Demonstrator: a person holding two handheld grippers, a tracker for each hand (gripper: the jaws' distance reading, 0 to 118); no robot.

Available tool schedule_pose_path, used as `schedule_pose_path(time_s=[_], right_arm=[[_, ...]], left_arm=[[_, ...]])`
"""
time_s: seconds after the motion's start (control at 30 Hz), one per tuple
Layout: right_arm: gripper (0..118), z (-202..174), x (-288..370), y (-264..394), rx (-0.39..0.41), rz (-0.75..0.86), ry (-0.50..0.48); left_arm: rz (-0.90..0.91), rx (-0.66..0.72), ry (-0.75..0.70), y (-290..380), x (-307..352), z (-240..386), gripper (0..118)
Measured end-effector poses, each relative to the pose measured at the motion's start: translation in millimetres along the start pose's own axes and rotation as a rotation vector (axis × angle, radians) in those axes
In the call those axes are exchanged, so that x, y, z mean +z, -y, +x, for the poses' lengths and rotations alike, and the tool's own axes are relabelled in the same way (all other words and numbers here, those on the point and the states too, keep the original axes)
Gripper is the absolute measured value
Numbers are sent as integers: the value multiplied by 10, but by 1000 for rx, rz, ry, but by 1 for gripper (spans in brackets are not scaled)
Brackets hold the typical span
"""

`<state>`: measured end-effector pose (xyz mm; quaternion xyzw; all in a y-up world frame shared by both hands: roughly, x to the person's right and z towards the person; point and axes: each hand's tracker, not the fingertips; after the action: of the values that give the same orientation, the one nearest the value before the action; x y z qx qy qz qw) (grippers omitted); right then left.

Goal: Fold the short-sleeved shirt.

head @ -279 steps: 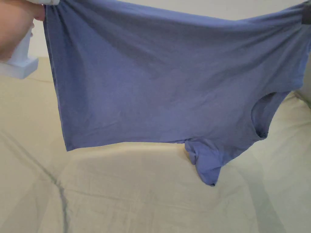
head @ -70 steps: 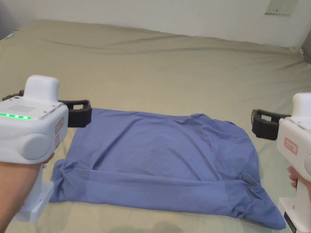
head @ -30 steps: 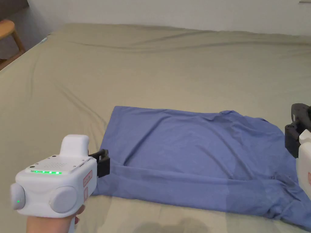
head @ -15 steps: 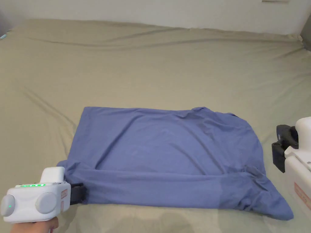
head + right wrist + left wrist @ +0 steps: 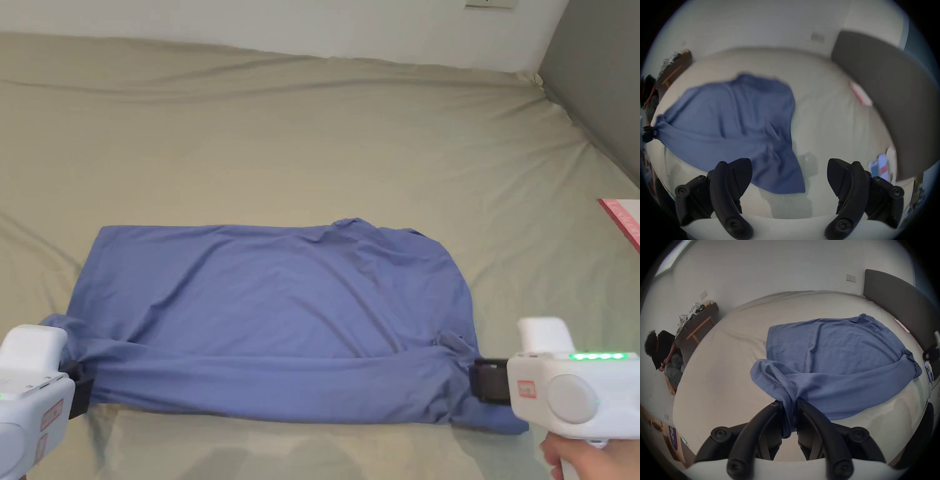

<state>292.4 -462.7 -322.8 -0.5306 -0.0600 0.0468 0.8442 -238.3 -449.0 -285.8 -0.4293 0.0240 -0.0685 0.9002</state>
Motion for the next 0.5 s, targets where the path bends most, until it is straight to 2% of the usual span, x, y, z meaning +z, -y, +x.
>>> schedule_pose_path(time_s=[0.13, 0.17, 0.2, 0.23, 0.33, 0.37, 0.4, 0.43, 0.47, 0.5], right_arm=[[100, 5, -509, 167, -58, -90, -32], [99, 3, -572, 182, -77, -111, -77], [95, 7, -570, 190, -102, -107, -107], [86, -5, -565, 194, -122, -83, -119], [80, -172, -517, 181, -79, -53, -105], [69, -225, -480, 174, -44, -39, -110], [53, -317, -416, 174, -12, -33, -135], [26, -398, -393, 162, 20, -31, -128], [12, -456, -397, 148, 35, -32, -159], [12, -496, -413, 142, 55, -52, -76]], left_arm=[[-4, -22, -3, -12, 55, 21, 14], [-14, -26, -3, -4, 42, 26, 14], [-20, -31, -6, 25, -22, 16, 14], [-27, -38, -9, 43, -49, 17, 14], [-41, -51, -7, 66, -81, 16, 14], [-46, -54, -7, 66, -93, 12, 14], [-48, -56, -7, 65, -95, 12, 14], [-49, -57, -9, 63, -94, 11, 14], [-47, -58, -8, 56, -89, 14, 14], [-45, -59, -8, 50, -83, 9, 14]])
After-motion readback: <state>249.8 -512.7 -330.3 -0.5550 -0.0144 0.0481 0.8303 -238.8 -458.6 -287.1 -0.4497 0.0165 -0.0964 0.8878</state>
